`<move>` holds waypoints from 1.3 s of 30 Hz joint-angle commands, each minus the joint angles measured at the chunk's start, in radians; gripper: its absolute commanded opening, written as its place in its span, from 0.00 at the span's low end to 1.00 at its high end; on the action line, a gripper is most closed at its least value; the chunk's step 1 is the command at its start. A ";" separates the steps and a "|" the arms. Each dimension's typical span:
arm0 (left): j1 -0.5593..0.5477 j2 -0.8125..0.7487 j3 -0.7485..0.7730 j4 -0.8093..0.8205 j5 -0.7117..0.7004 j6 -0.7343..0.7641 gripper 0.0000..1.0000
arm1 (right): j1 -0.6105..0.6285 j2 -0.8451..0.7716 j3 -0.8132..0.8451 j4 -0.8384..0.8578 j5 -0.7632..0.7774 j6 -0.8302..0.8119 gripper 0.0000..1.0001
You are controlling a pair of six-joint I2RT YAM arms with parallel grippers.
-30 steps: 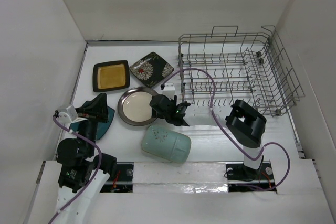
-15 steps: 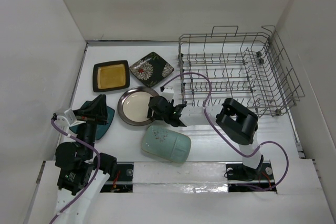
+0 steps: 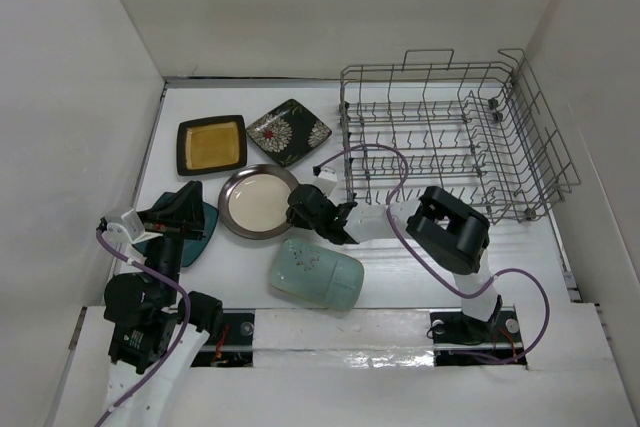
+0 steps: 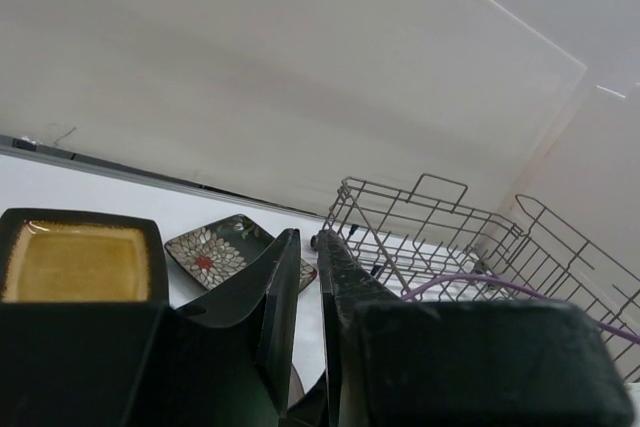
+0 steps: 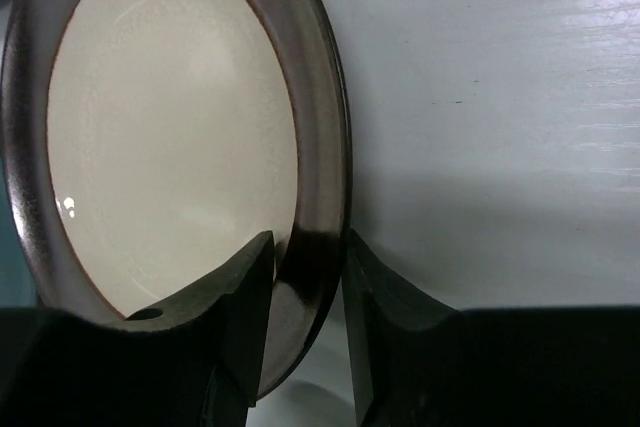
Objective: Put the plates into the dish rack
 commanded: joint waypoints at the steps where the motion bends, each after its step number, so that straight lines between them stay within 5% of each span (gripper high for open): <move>1: -0.008 -0.014 0.008 0.038 0.017 -0.003 0.11 | 0.002 0.029 -0.028 0.045 0.004 0.039 0.36; 15: -0.008 -0.008 0.008 0.041 0.020 0.001 0.13 | 0.049 -0.170 -0.087 0.137 0.153 -0.019 0.00; 39: -0.008 -0.022 0.009 0.041 0.011 0.004 0.15 | 0.048 -0.493 -0.219 0.511 -0.019 -0.113 0.00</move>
